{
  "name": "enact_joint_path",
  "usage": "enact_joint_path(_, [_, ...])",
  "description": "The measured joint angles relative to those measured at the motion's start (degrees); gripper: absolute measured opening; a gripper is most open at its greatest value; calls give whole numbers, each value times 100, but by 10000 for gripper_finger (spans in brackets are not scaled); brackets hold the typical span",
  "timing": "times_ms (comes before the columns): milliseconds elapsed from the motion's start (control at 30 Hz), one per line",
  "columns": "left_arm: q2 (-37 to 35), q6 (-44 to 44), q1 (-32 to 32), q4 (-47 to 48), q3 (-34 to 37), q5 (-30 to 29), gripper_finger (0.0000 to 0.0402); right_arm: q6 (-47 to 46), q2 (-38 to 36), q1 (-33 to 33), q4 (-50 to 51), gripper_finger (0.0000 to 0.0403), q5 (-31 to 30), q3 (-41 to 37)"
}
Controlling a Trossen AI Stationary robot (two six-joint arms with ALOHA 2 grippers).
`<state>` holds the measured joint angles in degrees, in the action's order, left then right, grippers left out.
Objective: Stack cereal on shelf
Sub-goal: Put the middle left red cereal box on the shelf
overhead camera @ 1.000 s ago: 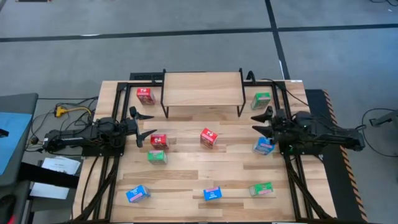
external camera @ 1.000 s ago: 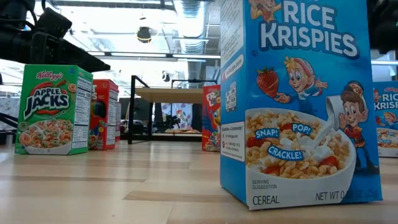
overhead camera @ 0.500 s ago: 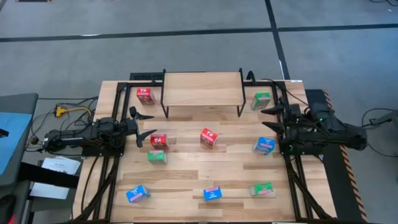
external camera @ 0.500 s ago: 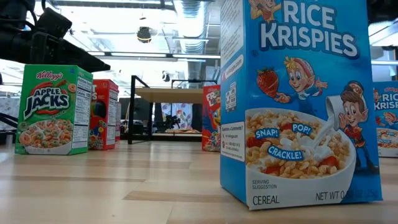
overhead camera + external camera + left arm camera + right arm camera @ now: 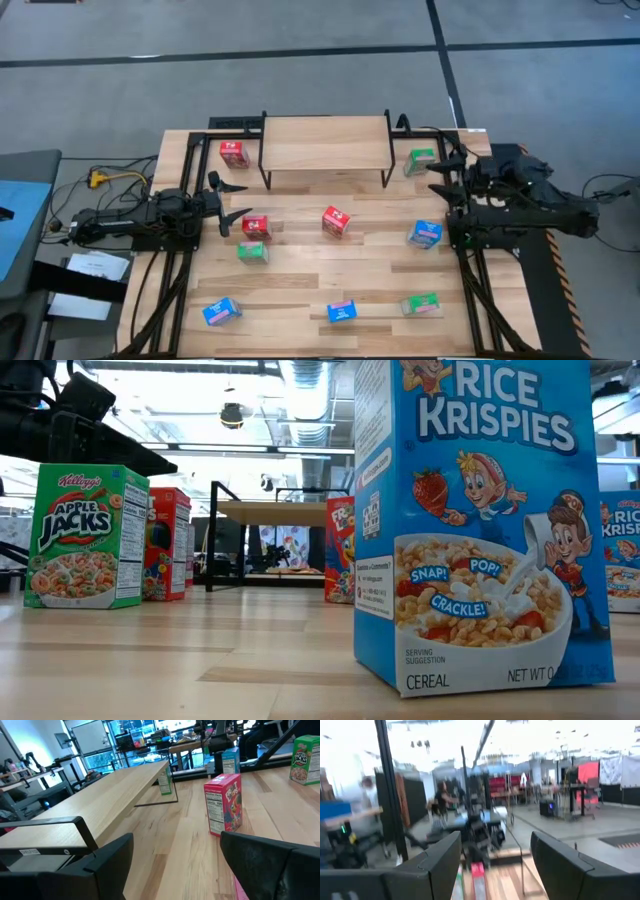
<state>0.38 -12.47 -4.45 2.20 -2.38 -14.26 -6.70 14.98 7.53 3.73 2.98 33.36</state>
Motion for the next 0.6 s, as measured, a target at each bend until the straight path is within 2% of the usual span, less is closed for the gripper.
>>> enact_joint_path(367, [-1,0,1,-1,-2,0,289,-23,2,4,-619,266,-4,2])
enact_joint_path(600, [-1,0,1,-1,0,0,289,163,79,7,-661,266,-277,5])
